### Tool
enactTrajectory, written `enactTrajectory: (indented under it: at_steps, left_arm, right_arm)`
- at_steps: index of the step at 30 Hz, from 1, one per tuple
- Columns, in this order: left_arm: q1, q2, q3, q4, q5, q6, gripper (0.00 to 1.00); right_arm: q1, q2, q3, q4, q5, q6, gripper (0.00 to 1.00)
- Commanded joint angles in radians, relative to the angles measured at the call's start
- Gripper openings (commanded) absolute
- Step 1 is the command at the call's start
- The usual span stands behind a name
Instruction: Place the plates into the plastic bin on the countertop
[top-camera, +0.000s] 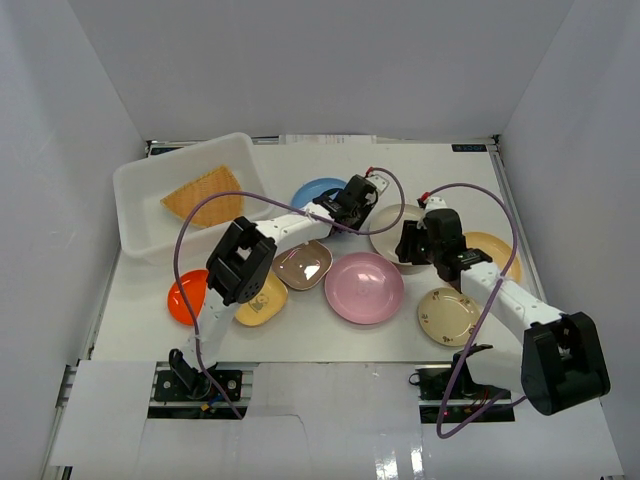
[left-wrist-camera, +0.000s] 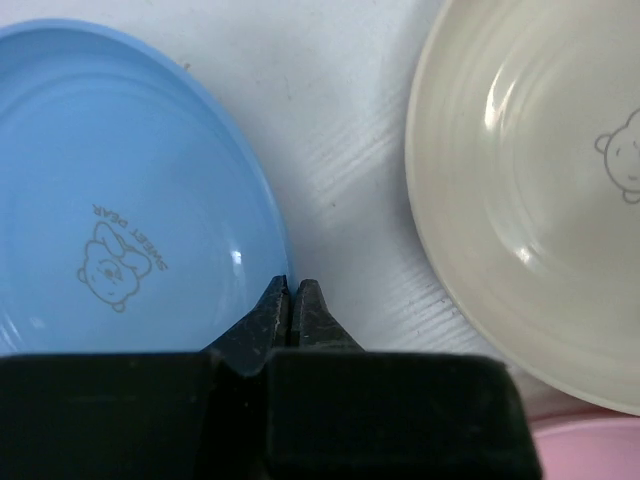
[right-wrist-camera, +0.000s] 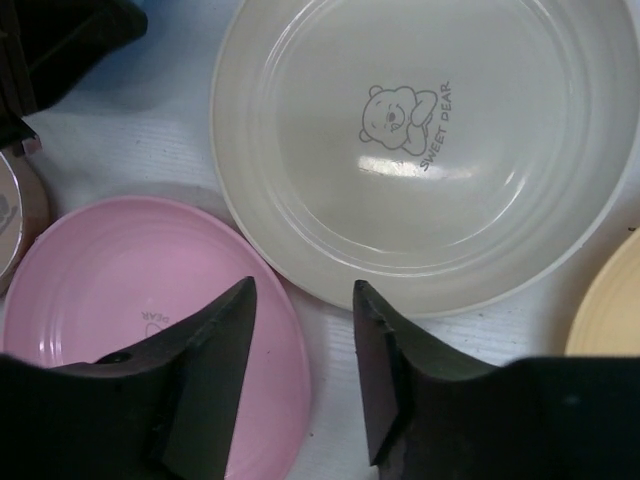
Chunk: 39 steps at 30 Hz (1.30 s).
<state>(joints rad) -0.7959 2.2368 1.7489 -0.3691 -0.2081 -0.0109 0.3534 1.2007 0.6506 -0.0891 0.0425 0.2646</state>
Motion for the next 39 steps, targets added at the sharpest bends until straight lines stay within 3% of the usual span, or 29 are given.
enactTrajectory:
  at_steps: [1,8,15,21,23,29,39]
  left_arm:
    - [0.001,-0.041,0.035,-0.004,-0.013,-0.008,0.00]
    - [0.018,-0.198,0.090,0.096,-0.076,0.063,0.00]
    - [0.162,-0.383,0.189,-0.003,-0.177,0.011,0.00]
    - [0.372,-0.569,-0.004,-0.054,-0.280,-0.067,0.00]
    - [0.464,-0.591,-0.069,-0.089,-0.239,-0.102,0.00]
    - [0.606,-0.557,-0.146,-0.091,-0.162,-0.117,0.00]
    - [0.615,-0.369,-0.150,-0.100,-0.136,-0.121,0.00]
  right_arm:
    - [-0.001,0.016,0.014,0.054,-0.015,0.002,0.52]
    - [0.001,0.057,0.035,0.126,-0.079,-0.018,0.62]
    - [0.058,0.222,0.162,0.121,-0.086,-0.068,0.69]
    - [0.099,0.345,0.250,0.094,-0.038,-0.108,0.70]
    - [0.104,0.379,0.280,0.091,-0.009,-0.120,0.70]
    - [0.117,0.460,0.359,0.037,-0.029,-0.159,0.70]
    - [0.145,0.588,0.463,-0.015,0.031,-0.209,0.66]
